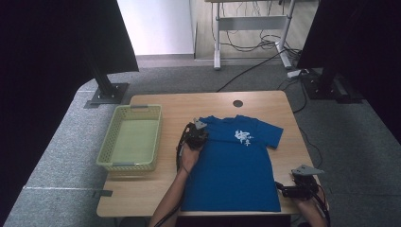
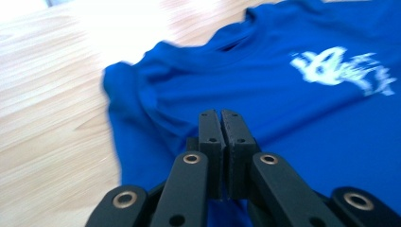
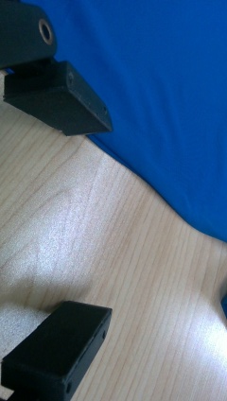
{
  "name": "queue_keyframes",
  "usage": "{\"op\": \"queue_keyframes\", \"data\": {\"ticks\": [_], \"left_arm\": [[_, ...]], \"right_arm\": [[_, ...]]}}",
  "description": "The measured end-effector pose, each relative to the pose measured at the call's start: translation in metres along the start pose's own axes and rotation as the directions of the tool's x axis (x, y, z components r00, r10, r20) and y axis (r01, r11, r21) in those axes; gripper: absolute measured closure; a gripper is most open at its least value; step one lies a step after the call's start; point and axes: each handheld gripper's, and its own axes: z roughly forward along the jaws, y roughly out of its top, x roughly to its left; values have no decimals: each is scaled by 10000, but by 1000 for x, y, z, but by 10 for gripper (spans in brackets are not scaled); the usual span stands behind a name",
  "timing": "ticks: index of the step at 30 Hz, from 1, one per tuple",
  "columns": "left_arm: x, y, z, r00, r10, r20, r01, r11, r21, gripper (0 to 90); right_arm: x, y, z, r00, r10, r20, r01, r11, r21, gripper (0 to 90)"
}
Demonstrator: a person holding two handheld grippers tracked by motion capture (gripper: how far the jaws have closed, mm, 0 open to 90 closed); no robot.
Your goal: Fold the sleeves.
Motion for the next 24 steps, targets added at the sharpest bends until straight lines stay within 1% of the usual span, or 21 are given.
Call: {"op": "queue_keyframes", "data": {"ticks": [6, 11, 14, 16, 18, 21, 24], "left_arm": [[-17, 5, 5, 9985, 284, 478, -279, 9995, -119, 874], [-31, 5, 14, 9957, 564, 729, -568, 9984, 34, 874], [-36, 2, 21, 9949, 593, 819, -610, 9980, 185, 868], [-37, -1, 26, 9941, 551, 932, -582, 9978, 317, 844], [-37, -2, 26, 9938, 509, 986, -539, 9982, 280, 801], [-33, 0, 22, 9945, 479, 933, -495, 9987, 148, 705], [-26, 3, 13, 9958, 304, 863, -305, 9995, -4, 632]], "right_arm": [[0, 0, 0, 10000, -1, -8, 1, 10000, 3, 104], [0, 0, 0, 10000, -8, -13, 8, 10000, 4, 104], [0, 0, 0, 10000, -19, -22, 19, 10000, 4, 104], [0, 0, 0, 10000, -23, -25, 23, 10000, 3, 104], [0, 0, 0, 10000, -27, -26, 27, 10000, 4, 104], [0, 0, 0, 10000, -27, -27, 27, 10000, 5, 105], [0, 0, 0, 10000, -26, -25, 26, 10000, 4, 104]]}}
